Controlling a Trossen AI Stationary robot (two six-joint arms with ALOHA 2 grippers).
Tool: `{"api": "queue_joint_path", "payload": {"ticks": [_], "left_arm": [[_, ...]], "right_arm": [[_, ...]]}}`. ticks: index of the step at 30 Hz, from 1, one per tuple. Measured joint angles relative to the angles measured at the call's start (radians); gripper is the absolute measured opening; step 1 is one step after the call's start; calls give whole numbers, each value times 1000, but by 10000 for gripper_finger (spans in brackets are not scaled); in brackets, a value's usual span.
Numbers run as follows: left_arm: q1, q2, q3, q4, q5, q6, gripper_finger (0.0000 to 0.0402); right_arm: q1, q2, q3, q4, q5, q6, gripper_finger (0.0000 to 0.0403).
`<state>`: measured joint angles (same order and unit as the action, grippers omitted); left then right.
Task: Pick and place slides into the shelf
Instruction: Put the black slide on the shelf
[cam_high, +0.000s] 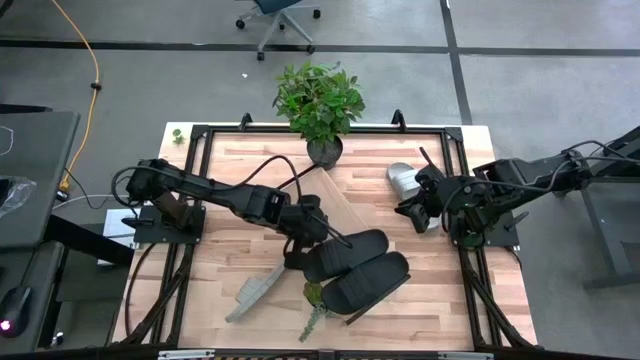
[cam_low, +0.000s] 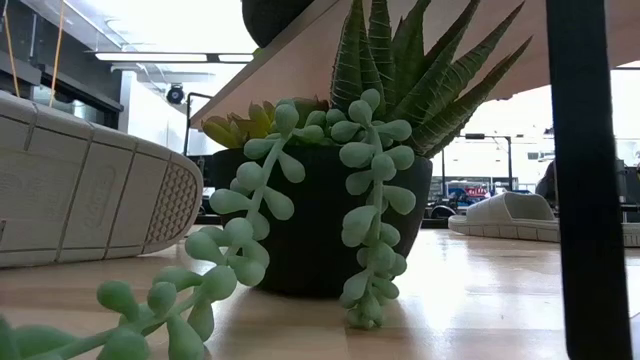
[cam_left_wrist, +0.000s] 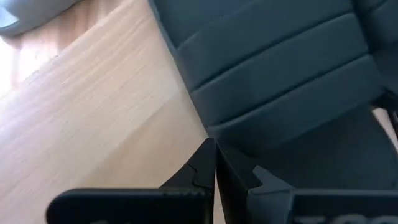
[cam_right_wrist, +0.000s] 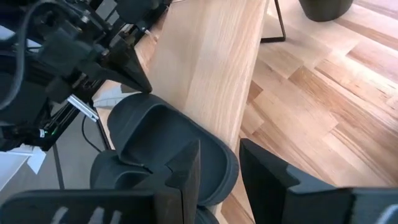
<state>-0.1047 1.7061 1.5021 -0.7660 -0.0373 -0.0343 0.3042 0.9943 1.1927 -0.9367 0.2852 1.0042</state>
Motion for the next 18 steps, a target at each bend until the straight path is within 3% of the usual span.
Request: {"api": "queue_joint_path", "payload": {"ticks": [7, 18], "left_arm": [[1, 14, 2, 32, 57, 4, 3], [1, 14, 2, 33, 29, 7, 3]], "right_arm": [[0, 0, 0, -3, 0, -2, 103], [0, 0, 1, -26, 22, 22, 103]]}}
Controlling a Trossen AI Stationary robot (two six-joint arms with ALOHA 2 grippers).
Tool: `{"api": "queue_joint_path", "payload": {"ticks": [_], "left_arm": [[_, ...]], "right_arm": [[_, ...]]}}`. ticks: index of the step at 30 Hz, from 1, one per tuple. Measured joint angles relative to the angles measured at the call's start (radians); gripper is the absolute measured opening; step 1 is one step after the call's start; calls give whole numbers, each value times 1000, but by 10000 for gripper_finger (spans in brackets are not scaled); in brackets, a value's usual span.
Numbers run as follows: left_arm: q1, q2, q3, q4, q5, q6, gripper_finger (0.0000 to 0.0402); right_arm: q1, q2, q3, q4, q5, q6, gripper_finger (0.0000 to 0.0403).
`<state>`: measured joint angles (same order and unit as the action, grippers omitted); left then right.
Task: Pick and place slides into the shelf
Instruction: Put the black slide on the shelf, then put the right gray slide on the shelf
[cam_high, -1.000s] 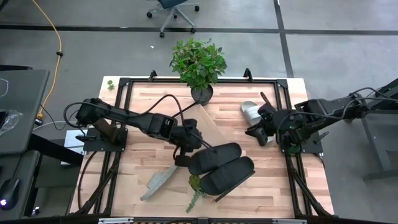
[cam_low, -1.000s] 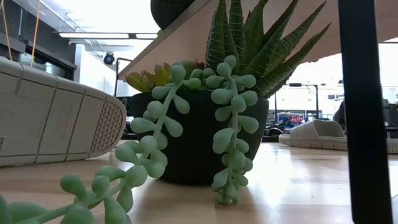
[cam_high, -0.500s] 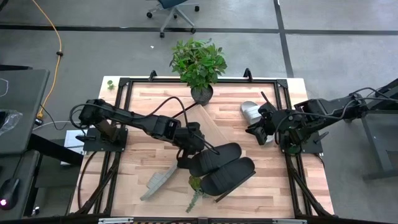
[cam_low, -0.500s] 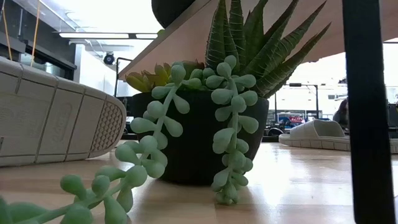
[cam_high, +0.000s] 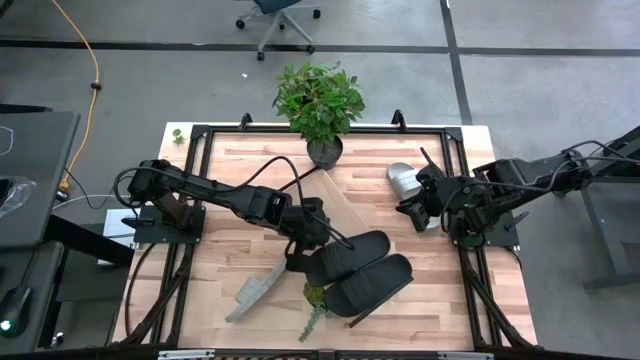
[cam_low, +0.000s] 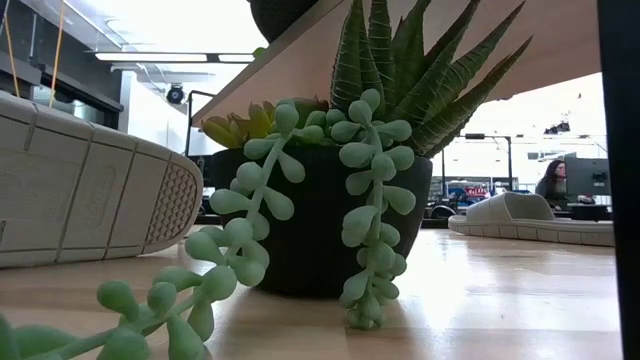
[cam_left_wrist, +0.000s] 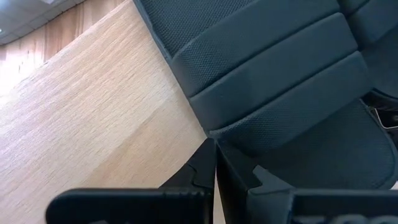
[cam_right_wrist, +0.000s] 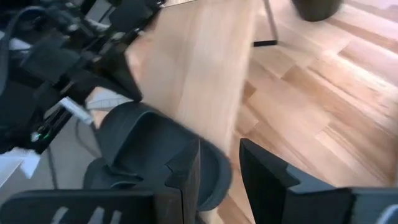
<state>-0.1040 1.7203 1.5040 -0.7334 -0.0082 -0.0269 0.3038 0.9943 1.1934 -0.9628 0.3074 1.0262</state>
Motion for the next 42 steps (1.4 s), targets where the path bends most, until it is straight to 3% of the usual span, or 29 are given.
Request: {"api": "queue_joint_path", "payload": {"ticks": [6, 12, 23, 27, 32, 42], "left_arm": [[22, -8, 0, -13, 9, 19, 3], [91, -70, 0, -119, 40, 22, 3], [123, -279, 0, -276, 86, 15, 3], [119, -354, 0, -301, 127, -38, 3], [101, -426, 0, -310, 98, -60, 3], [104, -448, 0, -356, 94, -86, 3]], "right_arm": [[0, -3, 0, -191, 71, 104, 103], [0, -37, 0, -418, 28, 165, 103], [0, -76, -12, -485, 165, -102, 102], [0, -75, -85, -485, 193, -195, 102], [0, -75, -230, -472, 204, -251, 103], [-8, -49, -377, -436, 198, -374, 103]]}}
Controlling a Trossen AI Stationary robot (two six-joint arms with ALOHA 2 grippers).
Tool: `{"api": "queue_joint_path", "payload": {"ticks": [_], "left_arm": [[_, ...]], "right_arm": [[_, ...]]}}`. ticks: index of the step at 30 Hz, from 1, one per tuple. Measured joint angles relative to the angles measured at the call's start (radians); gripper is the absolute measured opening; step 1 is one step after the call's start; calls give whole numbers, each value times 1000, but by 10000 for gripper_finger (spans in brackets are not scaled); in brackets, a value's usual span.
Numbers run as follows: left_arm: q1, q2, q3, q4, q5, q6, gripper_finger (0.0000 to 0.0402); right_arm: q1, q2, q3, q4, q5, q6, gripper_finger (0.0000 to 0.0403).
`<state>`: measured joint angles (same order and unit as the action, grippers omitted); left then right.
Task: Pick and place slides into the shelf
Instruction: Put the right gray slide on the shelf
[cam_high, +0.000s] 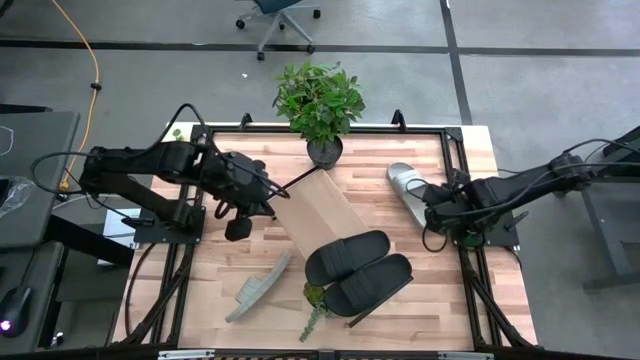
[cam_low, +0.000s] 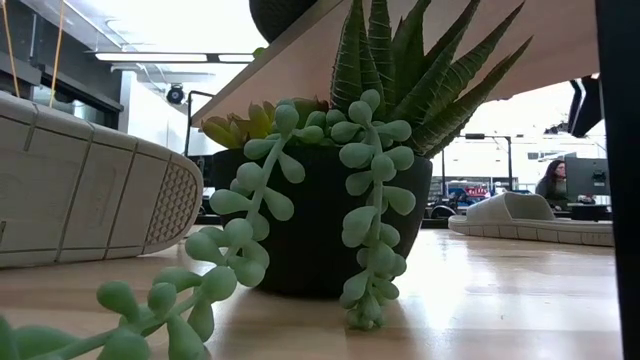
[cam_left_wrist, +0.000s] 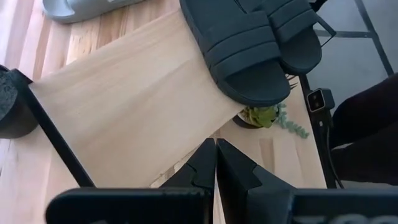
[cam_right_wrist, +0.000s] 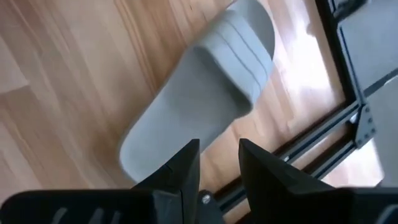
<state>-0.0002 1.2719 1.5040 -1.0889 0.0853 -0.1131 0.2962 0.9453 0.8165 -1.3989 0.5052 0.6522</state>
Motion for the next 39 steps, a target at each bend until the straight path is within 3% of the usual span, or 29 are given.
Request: {"api": "queue_joint_path", "payload": {"ticks": [4, 7, 13, 20, 25, 30, 33, 37, 39], "left_arm": [[0, 3, 0, -11, -21, 1, 3], [0, 2, 0, -17, -37, 1, 3], [0, 2, 0, -26, -37, 1, 3], [0, 3, 0, -37, -62, 18, 3], [0, 3, 0, -37, -97, 32, 3], [0, 3, 0, -37, -105, 34, 3], [0, 3, 0, -37, -101, 47, 3], [0, 3, 0, -37, -88, 108, 3], [0, 3, 0, -41, -85, 131, 3]], "right_arm": [[-33, 25, 0, 64, 18, -132, 103], [-85, 39, 0, 128, -9, -99, 103], [-163, -14, -1, 133, -29, 224, 103], [-164, -195, -1, 136, -10, 603, 103], [-163, -291, -1, 259, 97, 797, 103], [-163, -264, -2, 356, 192, 886, 103], [-163, -251, -76, 426, 209, 1022, 103], [-156, -282, -280, 739, 204, 1126, 103], [-144, -303, -370, 902, 254, 1136, 103]]}}
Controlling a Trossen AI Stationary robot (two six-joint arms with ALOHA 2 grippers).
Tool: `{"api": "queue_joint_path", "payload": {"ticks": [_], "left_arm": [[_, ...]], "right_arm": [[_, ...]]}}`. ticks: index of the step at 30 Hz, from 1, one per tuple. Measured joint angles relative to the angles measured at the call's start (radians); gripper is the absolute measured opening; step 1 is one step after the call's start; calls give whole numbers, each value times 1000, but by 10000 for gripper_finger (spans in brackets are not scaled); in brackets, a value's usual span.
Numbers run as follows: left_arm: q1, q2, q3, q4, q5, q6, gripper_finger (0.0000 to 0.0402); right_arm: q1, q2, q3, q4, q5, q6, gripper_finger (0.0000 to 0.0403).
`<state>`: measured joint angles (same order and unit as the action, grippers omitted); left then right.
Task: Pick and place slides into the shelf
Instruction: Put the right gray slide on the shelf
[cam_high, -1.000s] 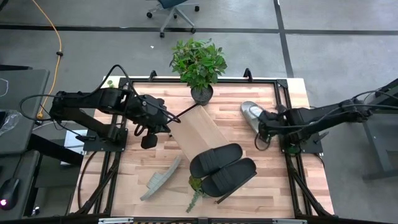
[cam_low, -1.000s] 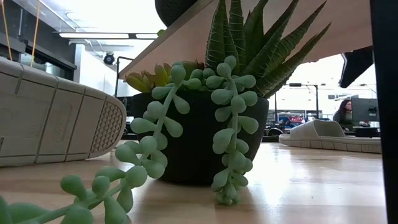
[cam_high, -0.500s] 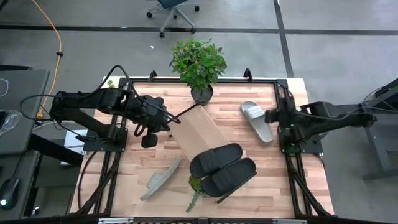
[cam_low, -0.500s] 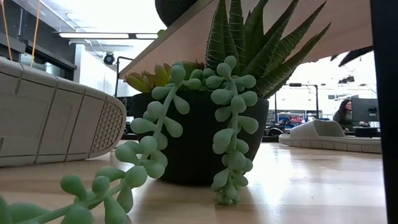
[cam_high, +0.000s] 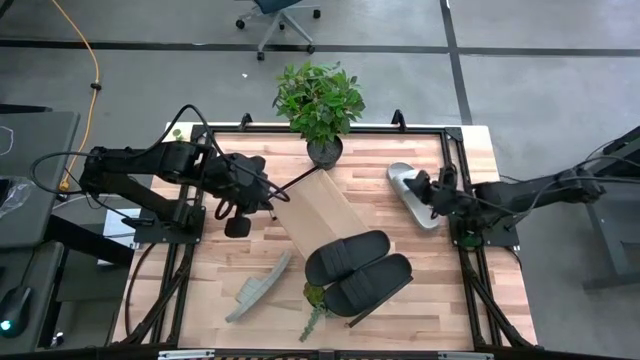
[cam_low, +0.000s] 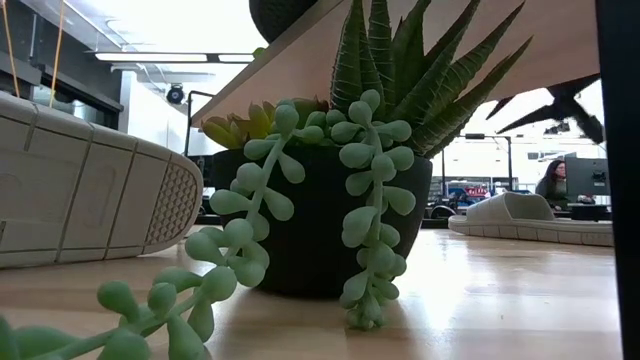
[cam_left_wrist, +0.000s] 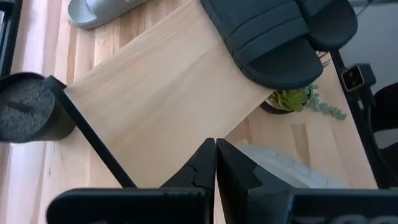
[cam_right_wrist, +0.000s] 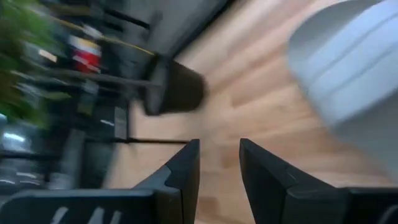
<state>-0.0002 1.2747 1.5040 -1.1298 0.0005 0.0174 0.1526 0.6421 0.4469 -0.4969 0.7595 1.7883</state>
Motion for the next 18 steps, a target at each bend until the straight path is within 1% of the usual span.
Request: {"api": "queue_joint_path", "payload": {"ticks": [2, 3, 5, 11, 14, 16, 18], "left_arm": [[0, -2, 0, -8, 12, 25, 3], [0, -2, 0, -9, 19, 44, 3], [0, -3, 0, -15, 35, 84, 3], [0, -3, 0, -48, 44, 121, 3], [0, -3, 0, -61, 44, 136, 3], [0, -3, 0, -60, 44, 136, 3], [0, -3, 0, -58, 44, 136, 3]], "right_arm": [[14, -19, -59, 103, 86, 36, 103], [21, -25, -80, 114, 126, 57, 103], [34, -29, -93, 84, 161, 116, 103], [77, -18, -93, -6, 191, 271, 104], [96, 0, -93, -78, 209, 392, 104], [112, 8, -93, -136, 192, 477, 104], [126, 13, -94, -163, 153, 502, 104]]}}
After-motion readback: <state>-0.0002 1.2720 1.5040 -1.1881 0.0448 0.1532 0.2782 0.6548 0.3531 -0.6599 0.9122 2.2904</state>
